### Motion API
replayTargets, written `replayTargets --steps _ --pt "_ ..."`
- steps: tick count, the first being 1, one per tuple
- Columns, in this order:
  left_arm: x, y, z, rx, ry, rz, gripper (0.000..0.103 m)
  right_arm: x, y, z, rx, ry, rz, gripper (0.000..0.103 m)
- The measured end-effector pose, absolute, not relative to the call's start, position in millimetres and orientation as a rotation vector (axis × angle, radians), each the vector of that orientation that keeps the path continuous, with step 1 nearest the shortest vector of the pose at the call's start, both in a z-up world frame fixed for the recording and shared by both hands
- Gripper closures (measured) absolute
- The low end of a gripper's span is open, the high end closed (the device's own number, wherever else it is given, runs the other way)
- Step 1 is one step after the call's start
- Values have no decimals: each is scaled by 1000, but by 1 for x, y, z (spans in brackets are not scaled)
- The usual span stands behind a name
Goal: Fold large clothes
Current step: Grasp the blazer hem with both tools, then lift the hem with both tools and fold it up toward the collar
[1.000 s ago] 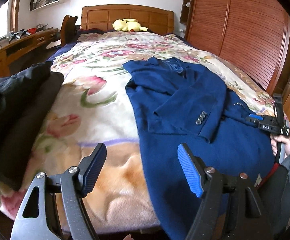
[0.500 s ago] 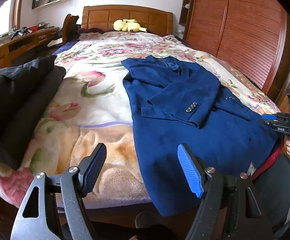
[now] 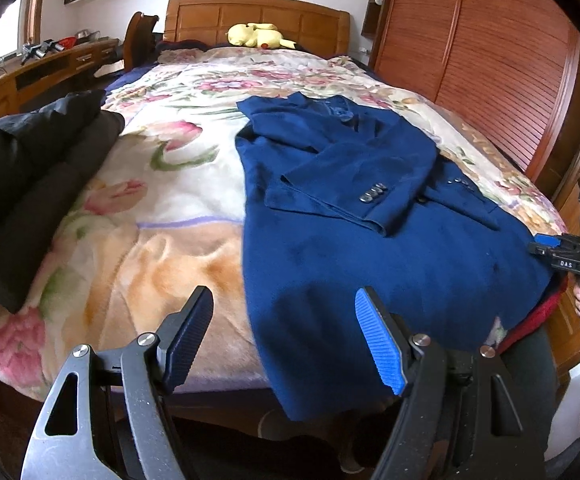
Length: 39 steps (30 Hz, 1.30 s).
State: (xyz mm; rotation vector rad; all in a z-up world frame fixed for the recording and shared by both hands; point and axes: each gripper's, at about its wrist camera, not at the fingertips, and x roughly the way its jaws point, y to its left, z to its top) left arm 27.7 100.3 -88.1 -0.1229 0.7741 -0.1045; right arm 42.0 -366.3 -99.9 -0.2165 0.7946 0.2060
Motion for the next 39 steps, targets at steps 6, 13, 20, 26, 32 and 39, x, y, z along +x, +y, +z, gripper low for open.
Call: replayTargets --steps 6,13,20,26,32,39 --pt "20 92 -92 -95 787 -122 29 32 -381 -104 -187 817 186 50" --pt "20 92 -101 -134 817 -128 50 27 -387 -108 -169 820 208 49" --pt "20 95 -108 -146 835 -116 56 26 -378 -116 -170 812 229 49" --pt "21 94 -114 -148 846 -111 56 25 -382 -119 -150 809 250 49" --pt "22 89 -112 -106 846 -77 80 25 -381 -119 -133 809 261 52" --pt "10 79 -64 -103 734 -123 99 16 -374 -90 -80 742 386 94"
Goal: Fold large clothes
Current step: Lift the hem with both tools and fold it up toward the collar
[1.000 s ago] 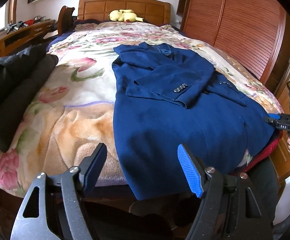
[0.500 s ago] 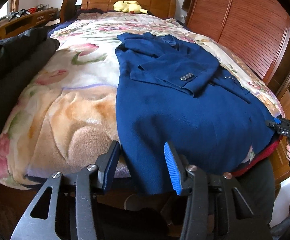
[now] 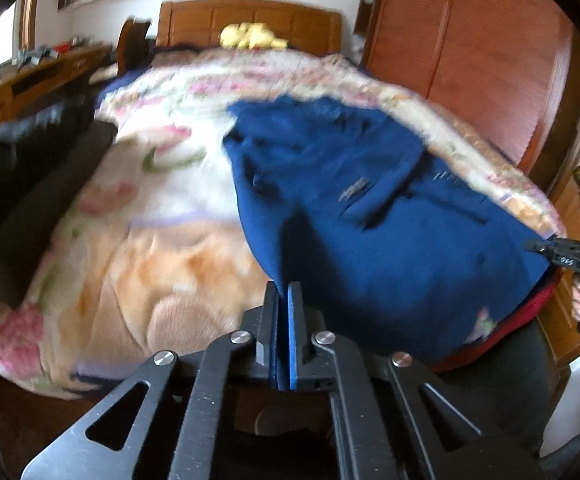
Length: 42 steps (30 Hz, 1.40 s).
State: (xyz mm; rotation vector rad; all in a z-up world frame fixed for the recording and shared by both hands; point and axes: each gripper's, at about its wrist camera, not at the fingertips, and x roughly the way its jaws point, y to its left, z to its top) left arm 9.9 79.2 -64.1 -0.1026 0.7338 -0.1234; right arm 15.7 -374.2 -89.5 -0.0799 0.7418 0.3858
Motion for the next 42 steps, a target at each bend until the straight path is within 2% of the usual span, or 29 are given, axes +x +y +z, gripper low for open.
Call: replayTargets --steps 13,25,36,42 --pt "11 56 56 -32 471 -182 100 -23 -370 34 23 409 498 96" --pt "-20 49 127 6 300 -251 101 -97 -390 114 22 194 530 96" --pt "-27 59 155 2 224 -237 101 -146 -417 122 42 106 501 96" --pt "11 62 126 1 307 -202 101 -110 -401 89 -8 238 452 96"
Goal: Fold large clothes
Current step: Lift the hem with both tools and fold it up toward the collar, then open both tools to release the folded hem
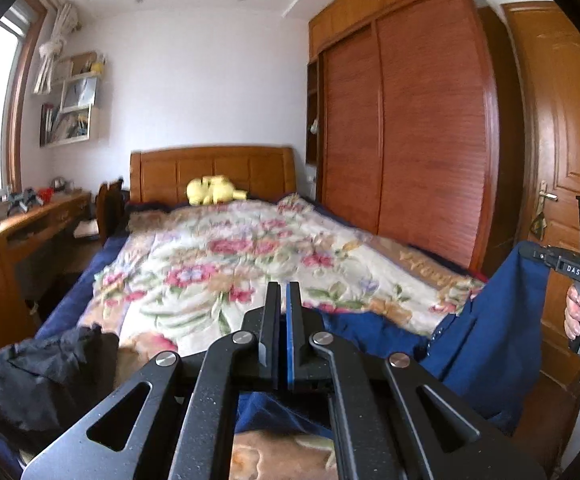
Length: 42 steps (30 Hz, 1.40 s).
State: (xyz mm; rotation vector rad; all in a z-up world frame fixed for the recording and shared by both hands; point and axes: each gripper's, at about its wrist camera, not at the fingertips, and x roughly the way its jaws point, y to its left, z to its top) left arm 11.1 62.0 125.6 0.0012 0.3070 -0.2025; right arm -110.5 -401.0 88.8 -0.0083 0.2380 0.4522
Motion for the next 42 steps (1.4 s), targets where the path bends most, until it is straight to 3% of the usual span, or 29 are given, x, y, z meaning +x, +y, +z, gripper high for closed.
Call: replayTargets --steps 10,20,35,42 --pt "80 67 75 -46 452 -151 101 -27 -384 46 -2 366 439 96" --pt "155 57 80 -32 497 -115 101 40 -374 82 -68 377 441 96" --pt "246 71 88 -21 498 -38 101 126 -378 69 -1 315 317 96" --pt "280 68 66 -17 551 -29 101 155 -357 48 -47 415 320 96"
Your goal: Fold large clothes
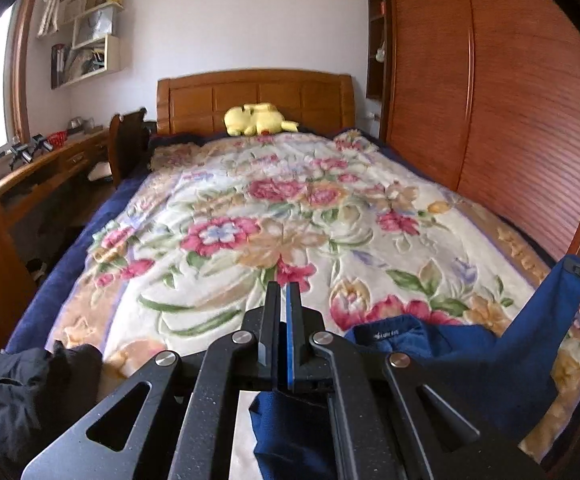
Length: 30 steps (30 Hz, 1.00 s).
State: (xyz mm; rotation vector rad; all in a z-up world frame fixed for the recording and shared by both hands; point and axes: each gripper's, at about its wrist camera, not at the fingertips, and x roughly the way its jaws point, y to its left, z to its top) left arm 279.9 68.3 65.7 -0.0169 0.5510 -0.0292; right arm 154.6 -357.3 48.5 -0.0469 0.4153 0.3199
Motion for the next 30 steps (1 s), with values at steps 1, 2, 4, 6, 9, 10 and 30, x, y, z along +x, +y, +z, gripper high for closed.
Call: replayTargets --steps 1,2,4,6,9,10,30 --pt "284 66 57 -19 572 -34 101 157 -352 42 -57 437 320 96" --pt "285 64 51 -17 587 -34 101 159 -346 33 -73 462 317 96" --pt "285 60 38 -14 617 -39 100 158 -335 20 -102 498 322 96" --pt "284 57 31 -14 635 -34 100 155 -327 8 -125 528 324 93" --pt "276 55 25 -20 641 -22 101 151 -322 0 -119 550 334 91" --pt "270 54 24 -21 635 -17 101 148 -321 -1 -113 552 340 88" --pt "184 63 -3 -52 698 -168 67 118 -295 -23 -175 618 400 55"
